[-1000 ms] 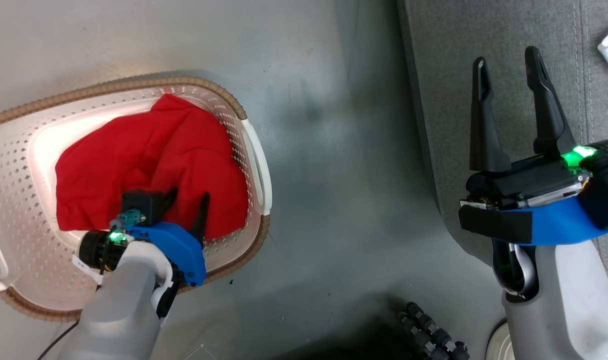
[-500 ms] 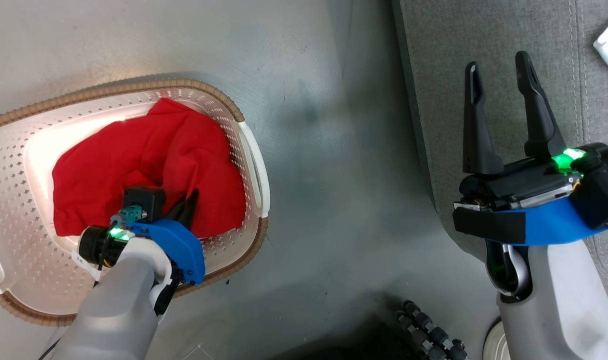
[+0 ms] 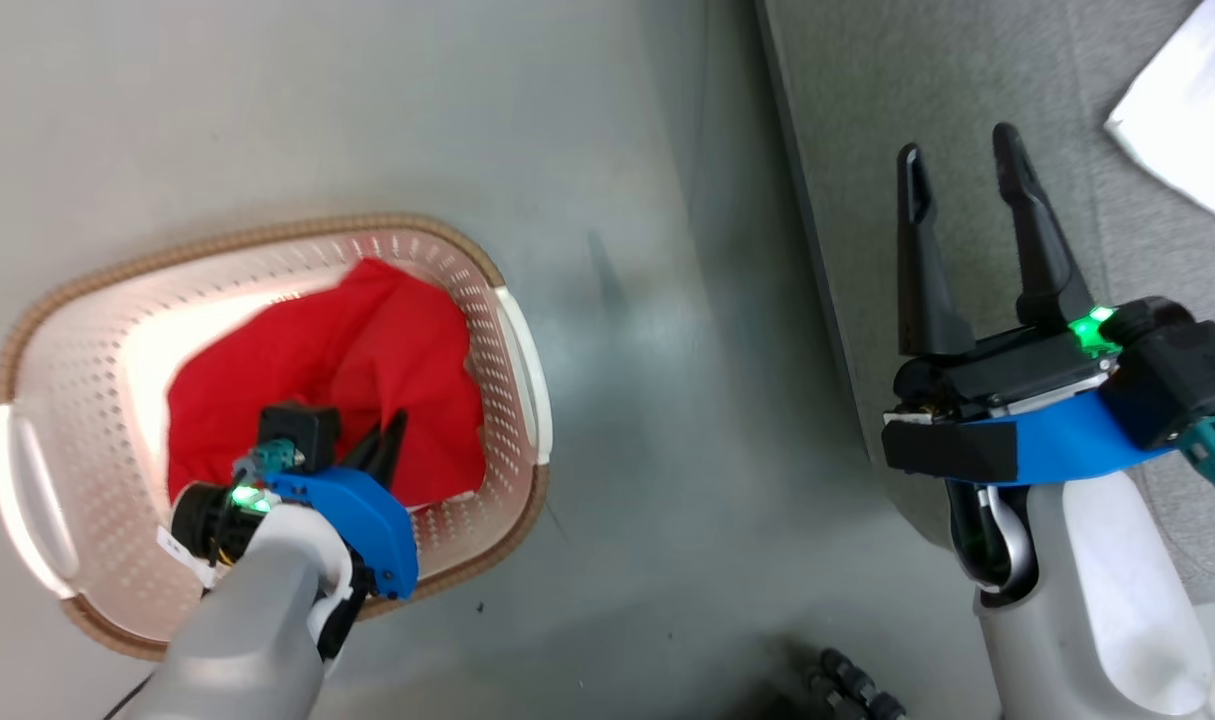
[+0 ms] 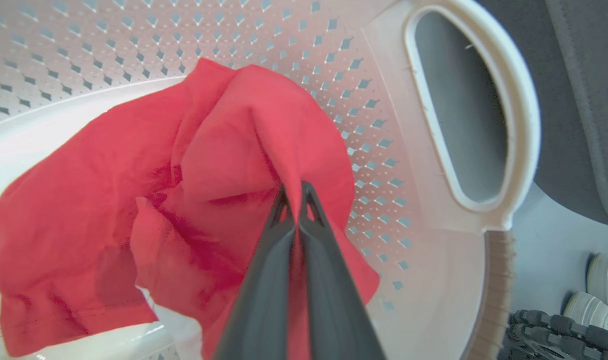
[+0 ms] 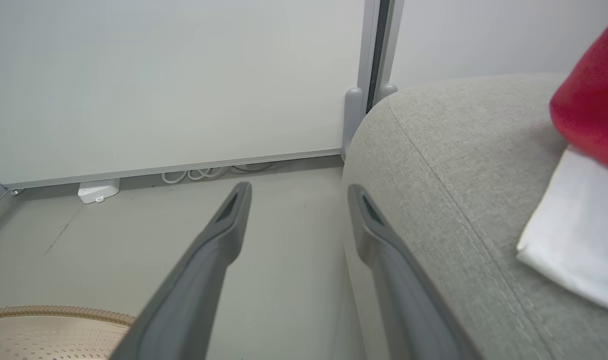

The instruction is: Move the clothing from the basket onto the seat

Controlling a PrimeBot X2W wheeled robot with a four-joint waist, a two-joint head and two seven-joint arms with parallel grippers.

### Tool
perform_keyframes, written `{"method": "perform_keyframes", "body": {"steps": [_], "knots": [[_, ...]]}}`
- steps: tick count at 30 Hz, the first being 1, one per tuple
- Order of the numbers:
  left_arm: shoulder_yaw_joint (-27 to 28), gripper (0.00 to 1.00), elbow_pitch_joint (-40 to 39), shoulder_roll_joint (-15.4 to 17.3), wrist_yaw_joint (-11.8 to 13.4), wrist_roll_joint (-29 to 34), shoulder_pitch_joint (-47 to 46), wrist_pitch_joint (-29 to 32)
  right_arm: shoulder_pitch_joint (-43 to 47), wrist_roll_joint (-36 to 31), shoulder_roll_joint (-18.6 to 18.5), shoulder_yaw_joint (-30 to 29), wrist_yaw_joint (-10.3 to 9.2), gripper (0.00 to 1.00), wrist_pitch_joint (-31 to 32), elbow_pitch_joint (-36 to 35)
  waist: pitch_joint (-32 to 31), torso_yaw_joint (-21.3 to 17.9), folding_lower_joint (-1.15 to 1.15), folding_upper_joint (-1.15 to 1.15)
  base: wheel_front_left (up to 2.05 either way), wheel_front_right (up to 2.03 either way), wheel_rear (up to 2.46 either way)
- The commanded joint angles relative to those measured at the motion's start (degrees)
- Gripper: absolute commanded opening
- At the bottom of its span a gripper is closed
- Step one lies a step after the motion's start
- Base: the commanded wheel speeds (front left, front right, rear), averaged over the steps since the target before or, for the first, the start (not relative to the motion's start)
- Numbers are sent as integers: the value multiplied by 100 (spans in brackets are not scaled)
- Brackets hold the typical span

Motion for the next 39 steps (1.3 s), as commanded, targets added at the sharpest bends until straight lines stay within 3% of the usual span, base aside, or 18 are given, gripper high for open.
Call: {"method": "perform_keyframes", "body": {"steps": [1,23,32,39], "knots": [[-32,0,-3,-9,-24,-33,115,-45,25,34,13,29,-6,100,-17,64,-410,119,0,0,0,0,0],[-331,0,-1411,-127,-24,415,1019,-45,1111,-184,8,98,-6,100,513,687,-3865,1244,0,0,0,0,0],[-705,0,-1946,-221,-24,266,584,-42,1582,-128,8,-45,-5,100,706,574,-4414,1569,0,0,0,0,0],[-762,0,-2033,-347,-24,44,87,-2,1648,-90,8,22,-5,100,789,484,-4488,1637,0,0,0,0,0]]}}
